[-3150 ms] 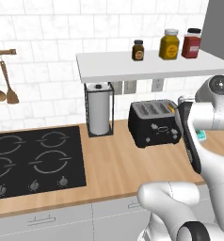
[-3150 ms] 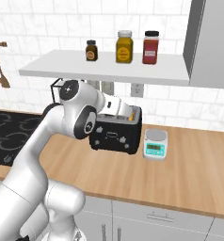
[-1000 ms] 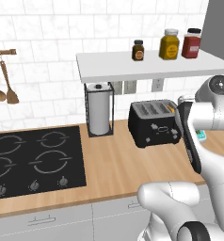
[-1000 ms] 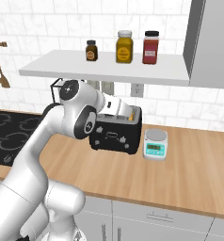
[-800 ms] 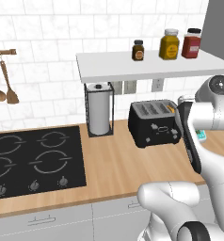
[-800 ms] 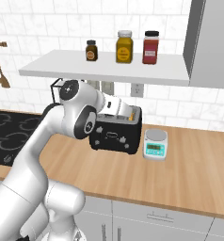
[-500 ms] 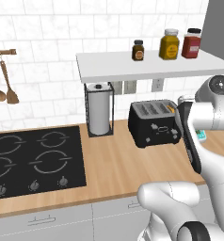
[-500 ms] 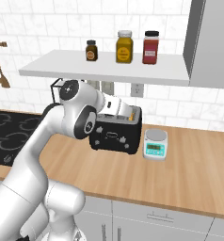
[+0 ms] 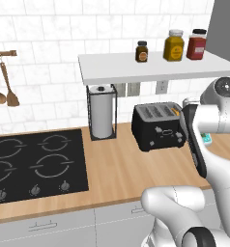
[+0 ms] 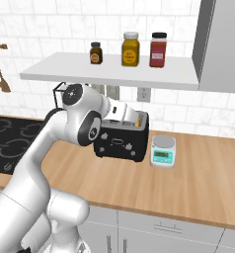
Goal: Start the toaster. Once the lever pops up, take the bread to the plate on the dining counter.
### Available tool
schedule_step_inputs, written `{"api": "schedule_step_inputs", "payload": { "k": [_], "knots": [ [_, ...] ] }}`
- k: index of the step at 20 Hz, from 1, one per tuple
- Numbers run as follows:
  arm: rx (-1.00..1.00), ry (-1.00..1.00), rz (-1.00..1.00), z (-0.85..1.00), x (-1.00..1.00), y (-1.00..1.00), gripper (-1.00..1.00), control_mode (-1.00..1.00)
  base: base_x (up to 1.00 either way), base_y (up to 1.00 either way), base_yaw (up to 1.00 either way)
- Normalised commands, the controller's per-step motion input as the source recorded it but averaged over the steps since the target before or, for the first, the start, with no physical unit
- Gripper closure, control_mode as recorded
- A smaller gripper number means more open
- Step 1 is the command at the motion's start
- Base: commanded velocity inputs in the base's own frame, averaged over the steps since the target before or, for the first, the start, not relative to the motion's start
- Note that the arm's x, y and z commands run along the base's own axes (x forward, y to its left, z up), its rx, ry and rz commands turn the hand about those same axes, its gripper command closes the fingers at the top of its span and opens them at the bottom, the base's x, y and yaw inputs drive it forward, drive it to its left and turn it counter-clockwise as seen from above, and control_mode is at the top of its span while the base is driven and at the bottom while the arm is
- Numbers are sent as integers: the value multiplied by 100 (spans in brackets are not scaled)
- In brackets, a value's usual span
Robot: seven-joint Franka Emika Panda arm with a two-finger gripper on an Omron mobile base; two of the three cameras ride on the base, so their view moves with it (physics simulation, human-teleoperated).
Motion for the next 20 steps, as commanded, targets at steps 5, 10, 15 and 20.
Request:
{"api": "schedule_step_inputs", "payload": {
  "k": [5,10,15,20],
  "knots": [
    [0,0,0,0,0,0,100,-100,0,0,0],
    [0,0,0,0,0,0,100,-100,0,0,0],
    [0,0,0,0,0,0,100,-100,0,0,0],
    [0,0,0,0,0,0,100,-100,0,0,0]
  ]
}}
